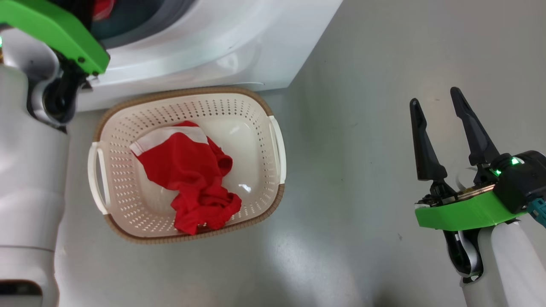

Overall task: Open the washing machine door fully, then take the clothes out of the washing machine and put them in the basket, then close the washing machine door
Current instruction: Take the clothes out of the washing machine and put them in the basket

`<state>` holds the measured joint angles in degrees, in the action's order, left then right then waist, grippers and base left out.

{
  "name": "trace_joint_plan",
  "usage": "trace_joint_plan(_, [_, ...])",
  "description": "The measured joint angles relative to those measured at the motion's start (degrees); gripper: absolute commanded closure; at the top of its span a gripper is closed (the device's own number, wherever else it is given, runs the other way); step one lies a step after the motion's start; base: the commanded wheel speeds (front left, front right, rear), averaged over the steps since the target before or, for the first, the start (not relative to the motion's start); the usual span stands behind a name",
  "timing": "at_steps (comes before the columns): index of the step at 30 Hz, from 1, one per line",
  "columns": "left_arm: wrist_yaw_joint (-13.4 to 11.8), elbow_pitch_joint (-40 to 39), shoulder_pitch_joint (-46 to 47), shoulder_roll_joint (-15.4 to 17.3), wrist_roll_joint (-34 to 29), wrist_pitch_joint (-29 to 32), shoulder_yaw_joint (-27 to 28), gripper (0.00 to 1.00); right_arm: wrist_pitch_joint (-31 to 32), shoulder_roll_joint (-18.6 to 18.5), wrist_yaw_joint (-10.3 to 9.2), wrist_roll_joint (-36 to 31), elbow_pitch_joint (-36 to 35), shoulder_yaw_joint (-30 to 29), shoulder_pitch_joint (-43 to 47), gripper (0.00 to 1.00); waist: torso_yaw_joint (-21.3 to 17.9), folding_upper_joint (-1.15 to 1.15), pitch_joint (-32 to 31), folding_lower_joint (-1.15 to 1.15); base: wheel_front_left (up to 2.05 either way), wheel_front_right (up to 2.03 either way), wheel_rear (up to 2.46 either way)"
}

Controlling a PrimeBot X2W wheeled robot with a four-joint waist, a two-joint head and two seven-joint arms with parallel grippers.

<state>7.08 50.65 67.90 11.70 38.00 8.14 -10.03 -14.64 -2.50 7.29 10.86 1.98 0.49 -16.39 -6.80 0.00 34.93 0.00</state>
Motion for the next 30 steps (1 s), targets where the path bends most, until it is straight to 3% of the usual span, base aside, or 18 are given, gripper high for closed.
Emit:
trace_joint_plan(5, [-1.55, 0.56, -1.54, 1.02, -3.81, -7.55, -1.46, 1.00, 0.00, 0.00, 0.00, -0.05, 0.19, -0.09, 0.01, 0.00, 0.51, 0.00, -1.37, 0.00, 0.00, 0.00, 0.00])
trace_joint_plan(17, [-2.72, 0.92, -8.29, 0.35, -6.27, -20.52, -2.56, 1.00, 0.00, -0.02, 0.00, -0.30, 0.76, -0.34, 1.45, 0.00, 2.41, 0.00, -5.71, 0.00, 0.00, 0.00, 0.00])
trace_joint_plan(30, [-3.61, -11.14, -20.85, -1.67, -8.28, -22.43, -0.96, 1.00, 0.00, -0.05, 0.00, -0.29, 1.51, -0.36, 3.68, 0.00, 4.39, 0.00, -11.43, 0.00, 0.00, 0.00, 0.00])
